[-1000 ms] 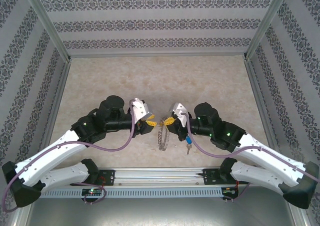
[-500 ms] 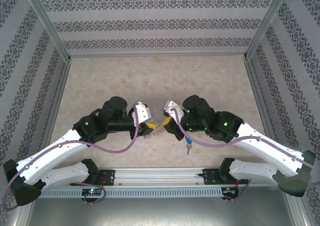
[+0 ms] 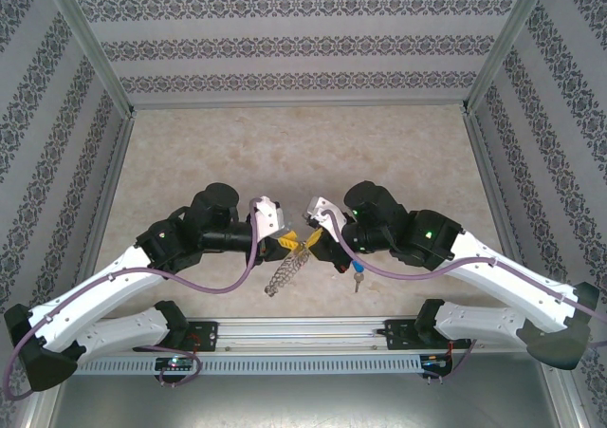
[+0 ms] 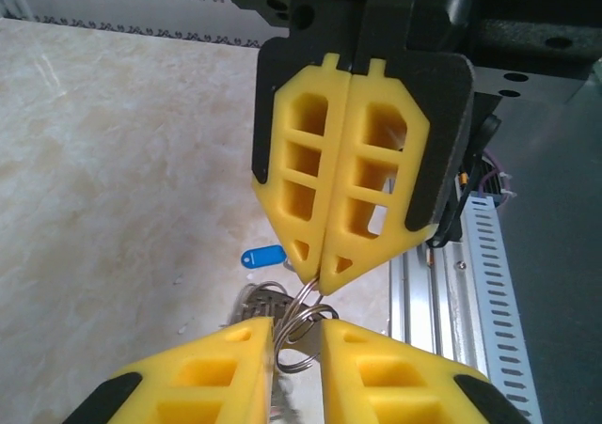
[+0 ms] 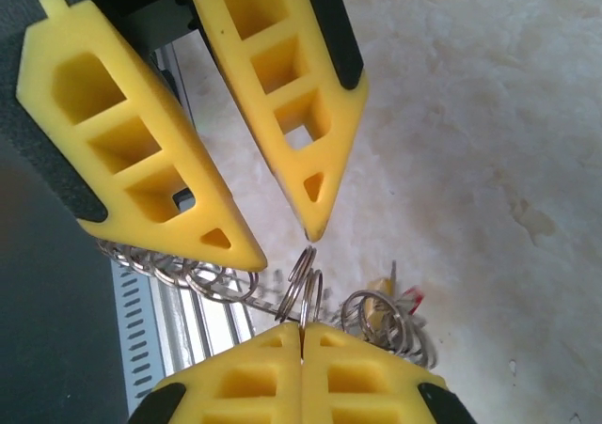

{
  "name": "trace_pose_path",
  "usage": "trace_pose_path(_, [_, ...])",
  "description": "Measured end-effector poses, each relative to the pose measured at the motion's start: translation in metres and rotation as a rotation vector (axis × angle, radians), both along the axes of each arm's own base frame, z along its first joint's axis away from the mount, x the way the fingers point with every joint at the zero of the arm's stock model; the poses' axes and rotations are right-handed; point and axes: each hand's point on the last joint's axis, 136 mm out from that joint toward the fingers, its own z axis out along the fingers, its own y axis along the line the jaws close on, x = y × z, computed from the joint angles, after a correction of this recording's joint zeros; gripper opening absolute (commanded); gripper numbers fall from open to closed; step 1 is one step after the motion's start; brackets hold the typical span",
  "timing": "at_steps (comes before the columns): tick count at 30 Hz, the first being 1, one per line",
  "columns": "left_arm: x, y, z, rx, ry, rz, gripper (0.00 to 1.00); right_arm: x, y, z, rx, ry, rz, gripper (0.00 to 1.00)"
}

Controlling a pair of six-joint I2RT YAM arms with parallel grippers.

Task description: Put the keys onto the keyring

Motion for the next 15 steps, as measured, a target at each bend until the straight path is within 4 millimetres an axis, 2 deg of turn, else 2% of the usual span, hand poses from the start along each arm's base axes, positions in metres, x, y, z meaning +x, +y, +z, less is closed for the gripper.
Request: trace_pose_path(15, [-0.0002,-0.0083,0.0026,-0.002,0.015,-0.026,0.14,-0.0049,0.0006,-0.0008,0.006,-0.004,0.036,0.0])
